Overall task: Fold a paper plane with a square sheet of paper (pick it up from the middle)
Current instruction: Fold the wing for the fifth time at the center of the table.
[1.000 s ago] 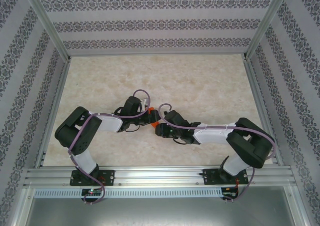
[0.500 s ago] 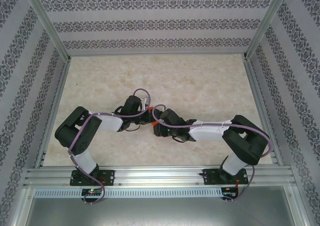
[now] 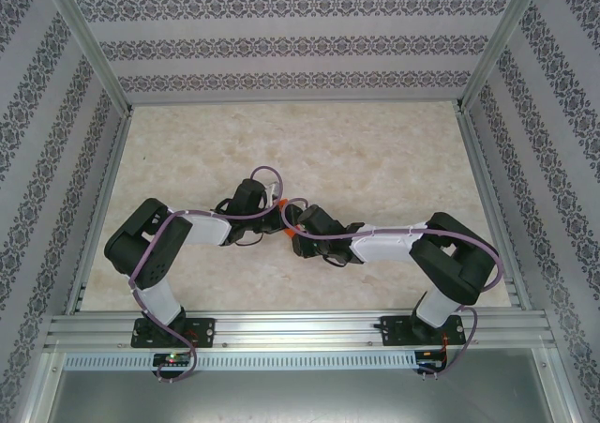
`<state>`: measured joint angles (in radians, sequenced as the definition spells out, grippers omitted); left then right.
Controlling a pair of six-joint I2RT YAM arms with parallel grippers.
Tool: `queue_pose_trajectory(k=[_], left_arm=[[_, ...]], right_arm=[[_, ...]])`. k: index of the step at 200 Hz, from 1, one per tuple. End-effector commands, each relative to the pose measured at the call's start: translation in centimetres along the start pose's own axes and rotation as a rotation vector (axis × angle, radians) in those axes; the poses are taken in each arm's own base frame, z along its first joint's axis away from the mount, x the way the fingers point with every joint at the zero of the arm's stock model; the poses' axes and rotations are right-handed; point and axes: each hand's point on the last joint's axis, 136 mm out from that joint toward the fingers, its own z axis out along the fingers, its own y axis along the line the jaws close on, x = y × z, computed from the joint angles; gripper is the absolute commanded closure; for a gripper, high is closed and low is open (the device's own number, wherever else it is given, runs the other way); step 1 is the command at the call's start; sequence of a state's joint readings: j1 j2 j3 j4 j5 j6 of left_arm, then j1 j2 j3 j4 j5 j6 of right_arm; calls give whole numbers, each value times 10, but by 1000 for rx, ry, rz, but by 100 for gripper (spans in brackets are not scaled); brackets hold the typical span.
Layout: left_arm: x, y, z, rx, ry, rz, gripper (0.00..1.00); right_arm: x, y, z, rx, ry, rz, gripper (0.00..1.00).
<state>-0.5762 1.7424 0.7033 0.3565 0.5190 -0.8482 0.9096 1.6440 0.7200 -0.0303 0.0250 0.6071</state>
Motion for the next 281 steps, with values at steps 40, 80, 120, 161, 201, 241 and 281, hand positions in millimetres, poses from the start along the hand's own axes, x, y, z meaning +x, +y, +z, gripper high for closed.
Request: queue_pose_trajectory(k=[40, 80, 120, 161, 201, 241, 281], left_arm=[[-8, -6, 0, 12, -4, 23, 35], [-9, -8, -1, 20, -4, 26, 35], [-8, -13, -1, 44, 4, 27, 34], [-10, -20, -1, 83, 1, 35, 34], [-11, -28, 0, 130, -1, 44, 33], [-7, -15, 10, 111, 18, 11, 33], [-4, 8, 13, 20, 7, -33, 34]], right_arm=[[12, 11, 7, -87, 18, 37, 78], [12, 12, 7, -131, 10, 80, 81], [14, 10, 8, -145, 12, 108, 84], [19, 6, 13, -137, 26, 135, 84], [22, 4, 15, -136, 28, 163, 84], [25, 3, 18, -139, 29, 181, 84], [25, 2, 16, -137, 25, 187, 83]])
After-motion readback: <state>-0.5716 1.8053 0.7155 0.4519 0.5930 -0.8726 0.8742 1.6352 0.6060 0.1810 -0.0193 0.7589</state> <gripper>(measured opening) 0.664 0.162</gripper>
